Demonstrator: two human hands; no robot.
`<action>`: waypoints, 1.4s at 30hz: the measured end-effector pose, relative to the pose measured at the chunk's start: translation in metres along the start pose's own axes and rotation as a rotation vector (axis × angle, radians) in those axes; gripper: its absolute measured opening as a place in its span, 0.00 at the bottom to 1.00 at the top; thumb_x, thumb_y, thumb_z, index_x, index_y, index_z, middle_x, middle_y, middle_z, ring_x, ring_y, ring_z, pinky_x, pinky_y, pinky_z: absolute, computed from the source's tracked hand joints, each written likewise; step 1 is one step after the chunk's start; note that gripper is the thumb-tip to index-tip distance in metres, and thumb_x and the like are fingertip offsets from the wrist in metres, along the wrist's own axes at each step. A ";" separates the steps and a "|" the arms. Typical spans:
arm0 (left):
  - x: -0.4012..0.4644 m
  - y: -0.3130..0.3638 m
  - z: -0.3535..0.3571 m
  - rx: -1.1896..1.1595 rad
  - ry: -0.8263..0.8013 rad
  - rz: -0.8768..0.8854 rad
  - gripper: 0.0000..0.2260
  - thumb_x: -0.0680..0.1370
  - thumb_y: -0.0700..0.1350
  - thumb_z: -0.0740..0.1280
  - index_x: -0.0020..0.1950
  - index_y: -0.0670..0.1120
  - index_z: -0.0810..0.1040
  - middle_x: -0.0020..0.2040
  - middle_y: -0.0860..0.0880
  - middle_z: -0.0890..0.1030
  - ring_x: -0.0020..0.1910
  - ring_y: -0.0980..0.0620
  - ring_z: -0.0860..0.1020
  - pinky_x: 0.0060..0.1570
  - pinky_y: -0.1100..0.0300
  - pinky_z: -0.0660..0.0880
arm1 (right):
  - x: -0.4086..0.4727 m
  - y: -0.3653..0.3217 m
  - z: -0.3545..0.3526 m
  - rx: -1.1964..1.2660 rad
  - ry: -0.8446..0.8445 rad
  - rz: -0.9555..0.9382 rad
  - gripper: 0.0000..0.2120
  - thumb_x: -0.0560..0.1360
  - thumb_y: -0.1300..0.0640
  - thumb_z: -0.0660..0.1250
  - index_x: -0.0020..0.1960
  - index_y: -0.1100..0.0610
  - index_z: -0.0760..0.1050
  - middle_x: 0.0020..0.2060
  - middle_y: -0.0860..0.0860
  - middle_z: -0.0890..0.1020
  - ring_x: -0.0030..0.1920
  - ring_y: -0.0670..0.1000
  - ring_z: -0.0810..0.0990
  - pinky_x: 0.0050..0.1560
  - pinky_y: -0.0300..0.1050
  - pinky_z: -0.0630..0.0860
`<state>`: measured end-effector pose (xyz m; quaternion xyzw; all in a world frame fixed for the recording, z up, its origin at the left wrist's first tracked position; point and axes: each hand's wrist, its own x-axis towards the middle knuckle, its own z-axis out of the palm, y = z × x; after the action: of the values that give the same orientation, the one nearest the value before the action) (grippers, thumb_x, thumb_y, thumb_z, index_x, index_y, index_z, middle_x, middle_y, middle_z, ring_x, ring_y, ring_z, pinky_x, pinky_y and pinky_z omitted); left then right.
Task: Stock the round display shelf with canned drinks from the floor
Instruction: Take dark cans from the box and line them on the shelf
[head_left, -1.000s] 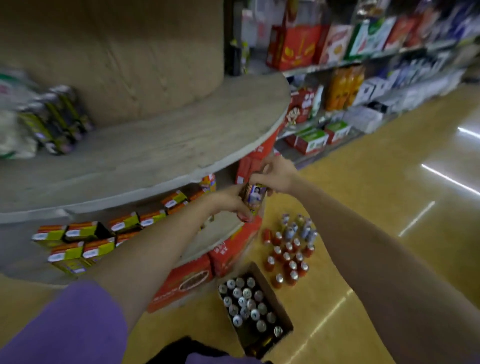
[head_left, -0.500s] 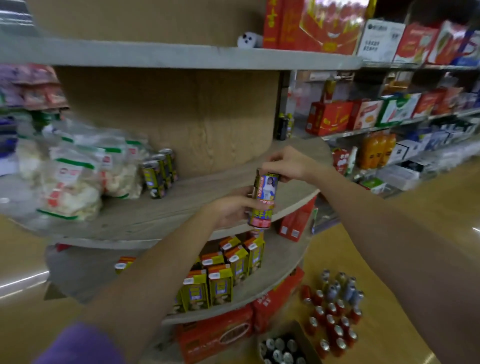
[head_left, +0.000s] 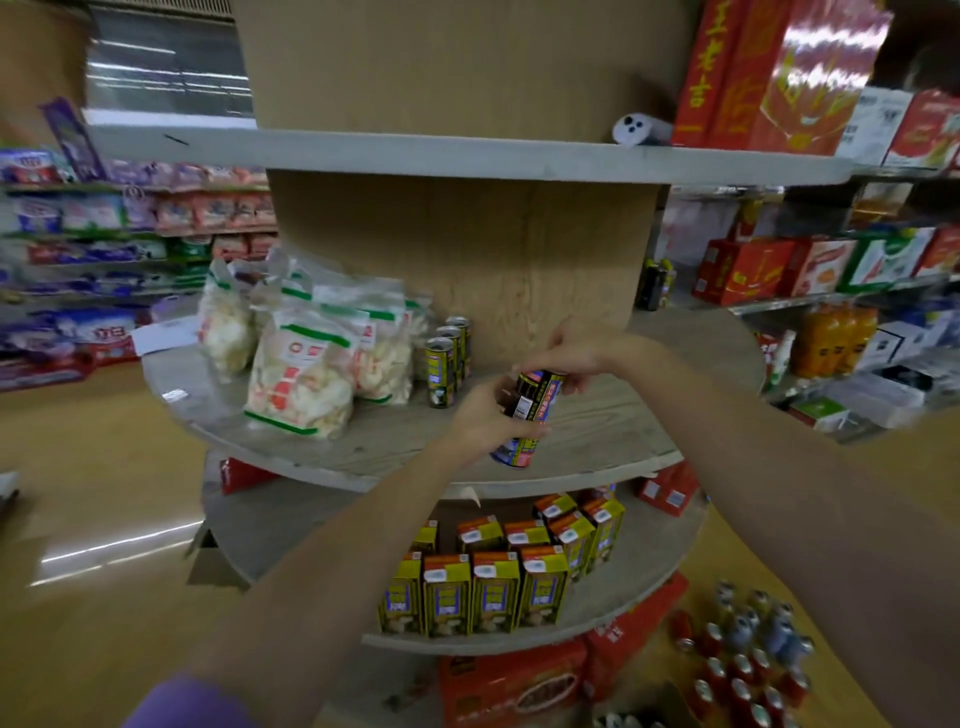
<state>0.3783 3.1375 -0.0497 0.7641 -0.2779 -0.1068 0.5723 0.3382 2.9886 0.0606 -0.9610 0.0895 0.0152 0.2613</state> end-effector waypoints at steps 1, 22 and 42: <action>-0.002 -0.006 -0.008 0.003 0.016 0.009 0.26 0.63 0.40 0.82 0.57 0.48 0.75 0.50 0.51 0.81 0.53 0.50 0.80 0.55 0.51 0.77 | 0.004 -0.010 0.005 -0.004 0.001 0.006 0.22 0.70 0.41 0.74 0.42 0.62 0.79 0.33 0.55 0.83 0.30 0.50 0.82 0.28 0.40 0.76; 0.013 -0.068 -0.114 -0.021 0.056 -0.046 0.21 0.64 0.36 0.81 0.51 0.49 0.77 0.48 0.46 0.83 0.48 0.49 0.82 0.50 0.52 0.79 | 0.077 -0.112 0.032 -0.282 -0.289 -0.247 0.25 0.64 0.68 0.76 0.56 0.49 0.77 0.57 0.46 0.78 0.60 0.51 0.74 0.60 0.48 0.73; 0.093 -0.141 -0.116 0.123 0.376 -0.202 0.24 0.60 0.41 0.82 0.48 0.50 0.74 0.44 0.52 0.82 0.46 0.49 0.82 0.47 0.54 0.79 | 0.207 -0.075 0.099 -0.183 -0.166 -0.077 0.23 0.64 0.45 0.79 0.36 0.56 0.67 0.32 0.50 0.79 0.31 0.53 0.84 0.38 0.49 0.84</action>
<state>0.5534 3.2084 -0.1296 0.8279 -0.0943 -0.0023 0.5529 0.5568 3.0686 -0.0034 -0.9789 0.0289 0.0930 0.1796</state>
